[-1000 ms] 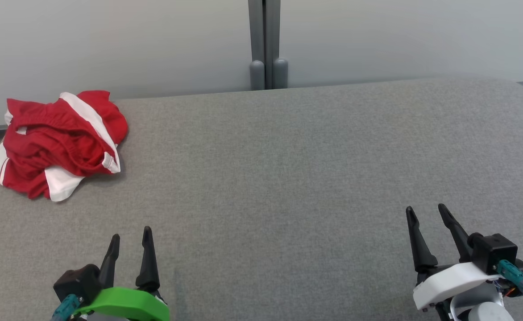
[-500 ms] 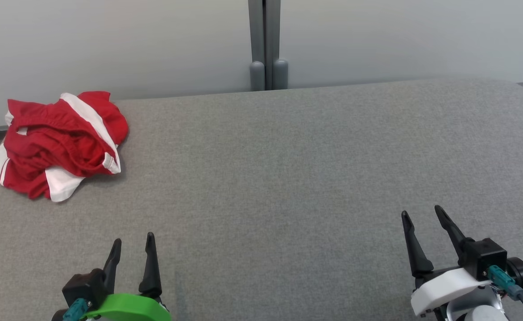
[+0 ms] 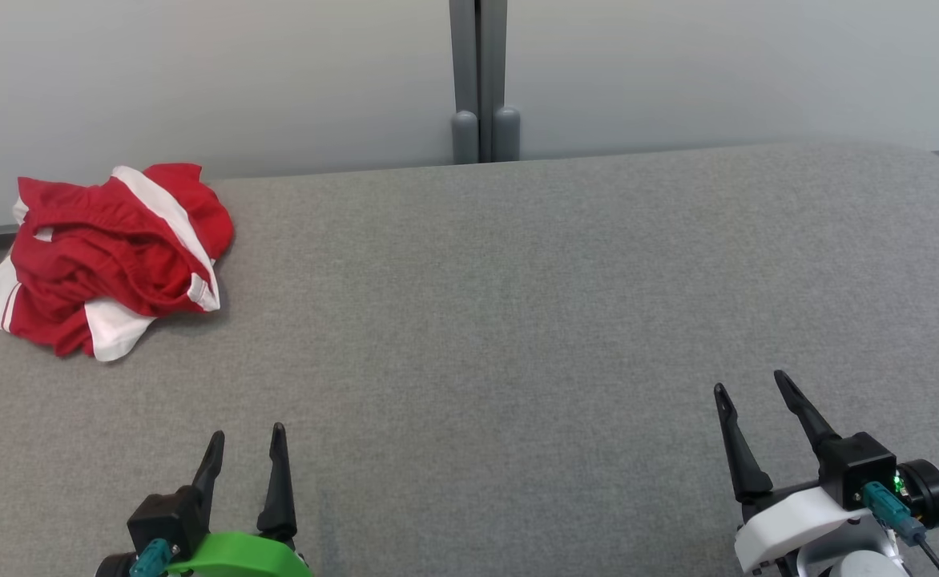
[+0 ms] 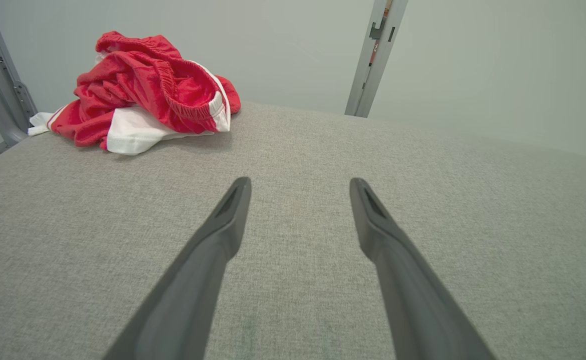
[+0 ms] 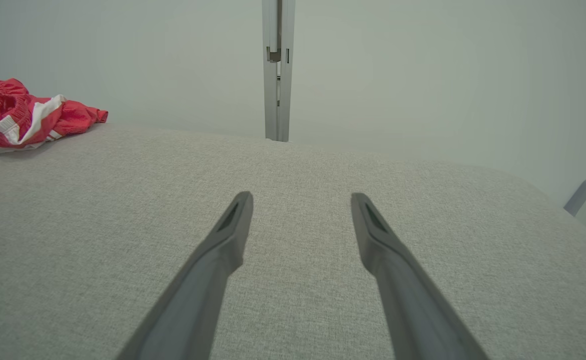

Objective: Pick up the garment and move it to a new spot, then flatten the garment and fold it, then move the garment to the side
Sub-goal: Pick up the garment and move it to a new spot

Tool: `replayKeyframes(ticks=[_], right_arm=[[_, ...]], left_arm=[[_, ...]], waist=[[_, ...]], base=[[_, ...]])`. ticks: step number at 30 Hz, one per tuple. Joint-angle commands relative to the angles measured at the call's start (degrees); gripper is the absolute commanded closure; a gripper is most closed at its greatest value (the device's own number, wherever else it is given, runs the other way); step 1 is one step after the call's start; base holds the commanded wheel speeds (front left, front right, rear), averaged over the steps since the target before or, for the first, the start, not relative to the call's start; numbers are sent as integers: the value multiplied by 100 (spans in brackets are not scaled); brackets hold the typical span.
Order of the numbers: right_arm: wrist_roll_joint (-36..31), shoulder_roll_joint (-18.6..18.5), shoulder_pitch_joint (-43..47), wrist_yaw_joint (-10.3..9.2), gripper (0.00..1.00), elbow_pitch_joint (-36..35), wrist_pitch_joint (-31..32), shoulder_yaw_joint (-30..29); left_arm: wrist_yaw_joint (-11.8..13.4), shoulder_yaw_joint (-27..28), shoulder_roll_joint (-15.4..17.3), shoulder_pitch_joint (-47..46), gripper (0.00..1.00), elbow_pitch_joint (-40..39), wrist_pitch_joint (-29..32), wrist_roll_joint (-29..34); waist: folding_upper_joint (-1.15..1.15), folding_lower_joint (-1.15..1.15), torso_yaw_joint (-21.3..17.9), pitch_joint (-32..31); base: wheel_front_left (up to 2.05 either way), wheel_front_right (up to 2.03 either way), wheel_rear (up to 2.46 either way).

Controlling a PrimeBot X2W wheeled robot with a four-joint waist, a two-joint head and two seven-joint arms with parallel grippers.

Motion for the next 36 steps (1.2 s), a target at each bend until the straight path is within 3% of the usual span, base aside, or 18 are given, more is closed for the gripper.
replayKeyframes(ticks=[1,16,28,36], right_arm=[[14,-30,35,0,0,21,-22,-4],[114,-29,93,-1,0,24,-19,-63],[248,-28,75,-1,0,41,-18,-51],[262,-29,-24,-1,0,56,-18,58]], left_arm=[[-18,1,40,41,0,13,-22,33],[-13,-35,39,-31,0,34,-22,-37],[33,4,38,-53,0,-44,-15,57],[23,110,37,20,0,-82,-15,50]], waist=[[0,0,3,2],[0,0,185,2],[0,0,1316,27],[0,0,1752,83]], base=[[0,0,0],[0,0,0],[0,0,0],[0,0,0]])
